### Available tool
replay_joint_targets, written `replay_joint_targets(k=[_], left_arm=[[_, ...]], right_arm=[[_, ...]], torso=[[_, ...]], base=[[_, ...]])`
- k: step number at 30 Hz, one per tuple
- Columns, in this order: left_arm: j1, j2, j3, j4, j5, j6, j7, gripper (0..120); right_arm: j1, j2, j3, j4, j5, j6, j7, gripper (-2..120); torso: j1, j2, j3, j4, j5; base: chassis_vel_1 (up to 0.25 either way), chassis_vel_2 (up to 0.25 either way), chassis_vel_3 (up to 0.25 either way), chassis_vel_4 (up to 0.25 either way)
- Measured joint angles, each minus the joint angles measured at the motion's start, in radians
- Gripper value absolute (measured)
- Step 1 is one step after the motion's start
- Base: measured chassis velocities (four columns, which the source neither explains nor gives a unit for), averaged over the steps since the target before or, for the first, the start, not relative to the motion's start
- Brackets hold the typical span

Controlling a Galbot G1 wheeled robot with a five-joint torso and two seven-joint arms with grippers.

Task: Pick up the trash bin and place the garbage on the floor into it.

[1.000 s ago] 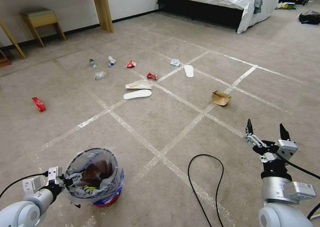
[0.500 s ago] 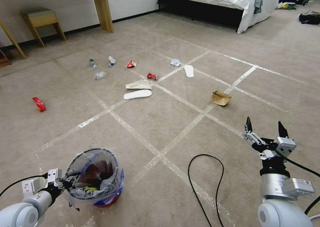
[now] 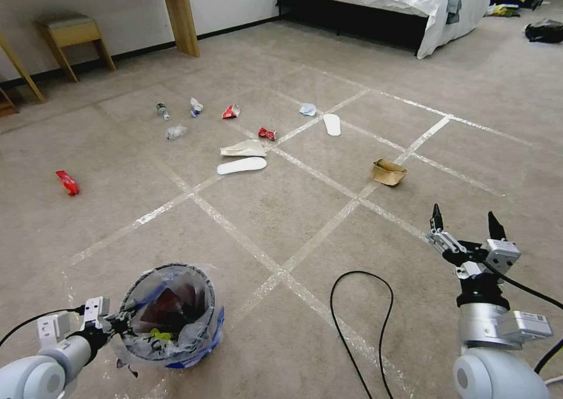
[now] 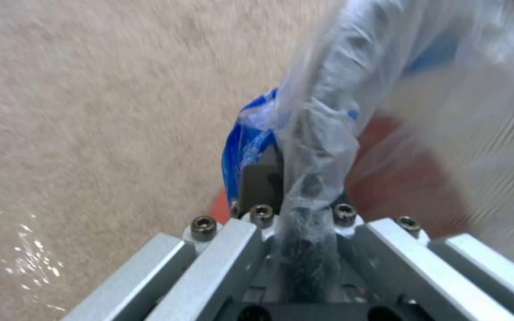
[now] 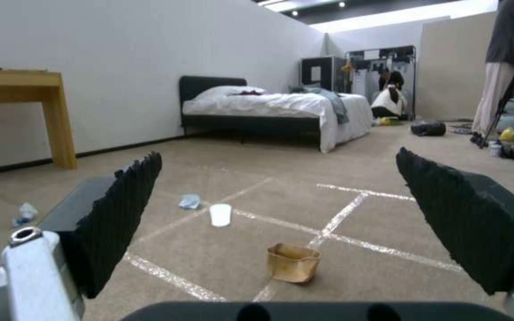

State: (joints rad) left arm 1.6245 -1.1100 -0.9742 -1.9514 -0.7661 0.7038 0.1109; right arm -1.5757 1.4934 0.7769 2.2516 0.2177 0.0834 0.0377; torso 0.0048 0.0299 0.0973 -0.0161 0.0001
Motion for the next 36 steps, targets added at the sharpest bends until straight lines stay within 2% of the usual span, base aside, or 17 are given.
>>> replay_joint_targets(k=[1, 2, 4, 5, 6, 8, 9, 11, 22, 36], left_arm=[[0.004, -0.004, -0.034, -0.022, -0.034, 0.012, -0.014, 1], [0.004, -0.004, -0.034, -0.022, -0.034, 0.012, -0.014, 1], [0.004, -0.009, -0.080, -0.050, -0.088, 0.026, -0.041, 1], [0.004, -0.009, -0.080, -0.050, -0.088, 0.026, -0.041, 1], [0.004, -0.010, -0.111, -0.070, -0.127, 0.034, -0.067, 1], [0.004, -0.010, -0.141, -0.088, -0.165, 0.036, -0.095, 1], [0.003, -0.011, -0.173, -0.109, -0.233, 0.036, -0.155, 1], [0.008, -0.014, -0.185, -0.119, -0.249, 0.036, -0.173, 1], [0.039, -0.029, -0.180, -0.137, -0.242, 0.035, -0.201, 1], [0.043, -0.030, -0.187, -0.093, -0.234, 0.033, -0.204, 1]], right_arm=[[-0.006, -0.007, 0.000, 0.000, 0.000, 0.000, 0.005, 100], [-0.006, -0.007, 0.000, 0.000, 0.000, 0.000, 0.005, 100], [-0.017, -0.020, -0.001, 0.000, -0.002, 0.001, 0.012, 100], [-0.017, -0.020, -0.001, 0.000, -0.002, 0.001, 0.012, 100], [-0.026, -0.032, 0.000, 0.005, 0.000, -0.006, 0.021, 100], [-0.030, -0.044, 0.006, 0.011, 0.010, -0.018, 0.026, 100], [-0.031, -0.054, 0.013, 0.018, 0.026, -0.025, 0.027, 100], [-0.031, -0.057, 0.013, 0.023, 0.033, -0.029, 0.027, 100], [-0.037, -0.071, 0.010, 0.024, 0.062, -0.031, 0.026, 100], [-0.037, -0.079, 0.020, 0.021, 0.107, -0.007, -0.005, 100]], torso=[[0.000, 0.000, 0.000, 0.0001, -0.0002], [0.000, 0.000, 0.000, 0.0001, -0.0002], [0.000, 0.000, 0.000, 0.0001, -0.0001], [0.000, 0.000, 0.000, 0.0001, -0.0001], [0.000, 0.000, 0.000, 0.0000, -0.0001], [0.000, 0.000, 0.000, 0.0000, -0.0001], [0.000, 0.000, 0.000, 0.0001, -0.0002], [0.000, 0.000, 0.000, 0.0000, -0.0001], [0.000, 0.000, 0.000, 0.0000, -0.0001], [0.000, 0.000, 0.000, 0.0000, -0.0001]], base=[[0.000, 0.000, 0.000, 0.000], [0.000, 0.000, 0.000, 0.000], [0.000, 0.000, 0.000, 0.000], [0.000, 0.000, 0.000, 0.000], [0.000, 0.000, 0.000, 0.000], [0.000, 0.000, 0.000, 0.000], [0.000, 0.000, 0.000, 0.000], [0.000, 0.000, 0.000, 0.000], [0.000, 0.000, 0.000, 0.000], [0.000, 0.000, 0.000, 0.000]])
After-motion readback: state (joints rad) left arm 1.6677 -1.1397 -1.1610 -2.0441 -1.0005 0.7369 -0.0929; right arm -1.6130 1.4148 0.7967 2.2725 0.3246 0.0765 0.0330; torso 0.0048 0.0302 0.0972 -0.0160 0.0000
